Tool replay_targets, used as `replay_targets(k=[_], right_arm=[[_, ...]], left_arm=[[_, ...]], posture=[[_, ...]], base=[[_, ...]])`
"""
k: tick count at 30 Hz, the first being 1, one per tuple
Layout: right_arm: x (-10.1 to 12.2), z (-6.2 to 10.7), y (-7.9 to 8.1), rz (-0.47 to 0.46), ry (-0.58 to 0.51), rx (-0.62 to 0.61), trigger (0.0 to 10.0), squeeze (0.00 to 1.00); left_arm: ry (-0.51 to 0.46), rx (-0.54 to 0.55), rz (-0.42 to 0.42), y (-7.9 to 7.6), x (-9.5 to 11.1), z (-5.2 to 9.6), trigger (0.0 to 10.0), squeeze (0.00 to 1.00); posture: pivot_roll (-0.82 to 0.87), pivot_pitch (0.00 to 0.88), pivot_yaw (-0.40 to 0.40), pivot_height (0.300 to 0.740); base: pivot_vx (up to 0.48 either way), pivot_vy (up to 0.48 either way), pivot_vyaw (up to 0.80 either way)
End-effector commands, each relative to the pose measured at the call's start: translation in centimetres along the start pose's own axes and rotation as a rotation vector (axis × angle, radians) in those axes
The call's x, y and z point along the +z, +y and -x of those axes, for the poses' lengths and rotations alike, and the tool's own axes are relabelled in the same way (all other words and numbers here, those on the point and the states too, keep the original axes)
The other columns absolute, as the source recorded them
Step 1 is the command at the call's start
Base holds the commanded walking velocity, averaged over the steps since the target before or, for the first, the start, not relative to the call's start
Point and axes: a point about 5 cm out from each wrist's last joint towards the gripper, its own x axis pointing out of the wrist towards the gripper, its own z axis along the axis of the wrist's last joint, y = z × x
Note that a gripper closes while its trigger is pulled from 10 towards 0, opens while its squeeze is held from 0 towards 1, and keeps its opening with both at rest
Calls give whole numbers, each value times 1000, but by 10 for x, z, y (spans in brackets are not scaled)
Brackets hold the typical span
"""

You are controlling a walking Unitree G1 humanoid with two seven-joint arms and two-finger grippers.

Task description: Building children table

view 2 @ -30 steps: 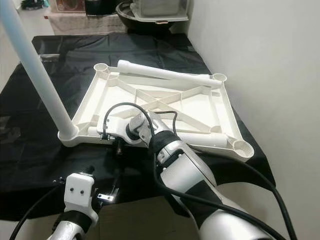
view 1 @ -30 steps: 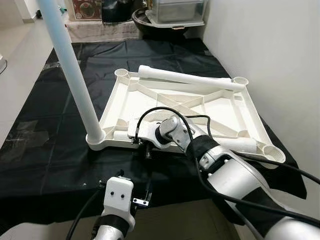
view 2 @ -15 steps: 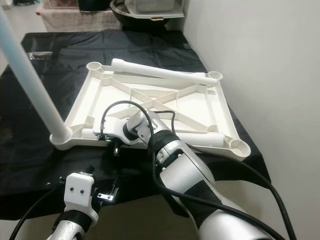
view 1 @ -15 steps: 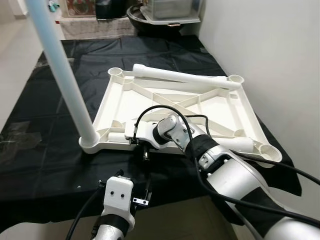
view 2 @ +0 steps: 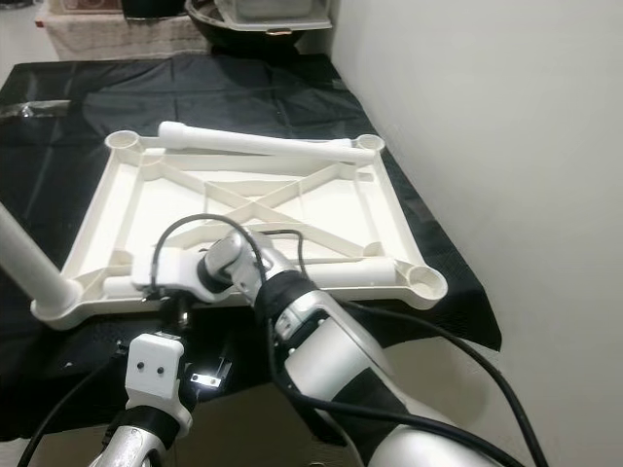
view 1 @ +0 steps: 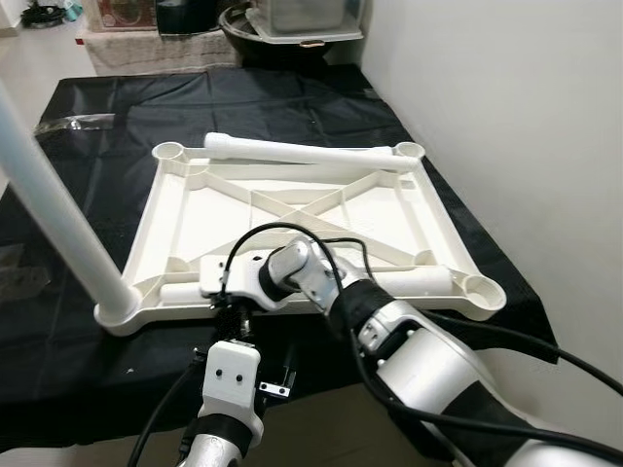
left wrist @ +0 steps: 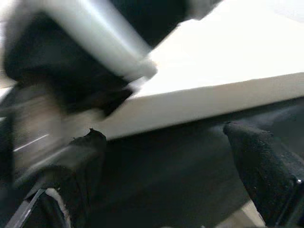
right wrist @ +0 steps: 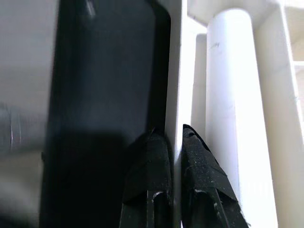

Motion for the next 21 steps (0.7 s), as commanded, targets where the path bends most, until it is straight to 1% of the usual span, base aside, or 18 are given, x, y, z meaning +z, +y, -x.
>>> replay_targets(k=[1, 3, 4, 5, 6, 7, 8, 9, 11, 13, 14, 15, 16, 17, 19, 20, 21], right_arm=[[39, -8, 3, 101, -132, 3, 0, 0], [43, -11, 5, 110, -142, -1, 0, 0], [51, -15, 8, 121, -168, -6, 0, 0], [51, -15, 8, 121, -168, -6, 0, 0], [59, -18, 10, 129, -200, -17, 0, 0], [59, -18, 10, 129, -200, -17, 0, 0], [64, -21, 12, 133, -220, -22, 0, 0], [64, -21, 12, 133, -220, -22, 0, 0], [66, -23, 16, 166, -240, -22, 0, 0], [66, -23, 16, 166, -240, -22, 0, 0], [66, -23, 17, 183, -249, -24, 2549, 0], [66, -23, 17, 183, -249, -24, 2549, 0], [65, -22, 17, 191, -255, -35, 10000, 0], [64, -20, 15, 189, -262, -44, 10000, 800], [64, -20, 15, 189, -262, -44, 10000, 800], [63, -19, 14, 179, -265, -48, 10000, 1000], [63, -19, 14, 179, -265, -48, 10000, 1000]], left_arm=[[24, -7, 34, -7, -4, 1, 10000, 0], [24, -7, 34, -7, -4, 1, 10000, 0], [24, -6, 35, -7, -4, 1, 10000, 0], [24, -6, 35, -7, -4, 1, 10000, 0], [24, -6, 34, -7, -4, 1, 10000, 0], [24, -6, 34, -7, -4, 1, 10000, 0], [24, -6, 34, -7, -4, 1, 10000, 0], [24, -6, 34, -7, -4, 1, 10000, 0], [26, -9, 34, -8, -4, 0, 10000, 0], [26, -9, 34, -8, -4, 0, 10000, 0], [26, -10, 35, -8, -5, 0, 10000, 0], [26, -10, 35, -8, -5, 0, 10000, 0], [28, -11, 35, -8, -5, 1, 10000, 0], [29, -13, 35, -8, -5, 1, 10000, 0], [29, -13, 35, -8, -5, 1, 10000, 0], [29, -14, 35, -8, -6, 1, 10000, 0], [29, -14, 35, -8, -6, 1, 10000, 0]], posture=[[-52, 155, -97, 740], [-52, 155, -97, 740], [-52, 155, -97, 740], [-52, 155, -97, 740], [-50, 152, -103, 740], [-50, 152, -103, 740], [-50, 152, -103, 740], [-50, 152, -103, 740], [-49, 146, -105, 740], [-49, 146, -105, 740], [-49, 146, -105, 740], [-49, 146, -105, 740], [-53, 140, -101, 740], [-53, 140, -101, 740], [-53, 140, -101, 740], [-53, 140, -101, 740], [-53, 140, -101, 740]], base=[[0, 0, 0], [0, 0, 0], [0, 0, 0], [0, 0, 0], [0, 0, 0], [0, 0, 0], [0, 0, 0], [0, 0, 0], [0, 0, 0], [0, 0, 0], [0, 0, 0], [0, 0, 0], [0, 0, 0], [0, 0, 0], [0, 0, 0], [0, 0, 0], [0, 0, 0]])
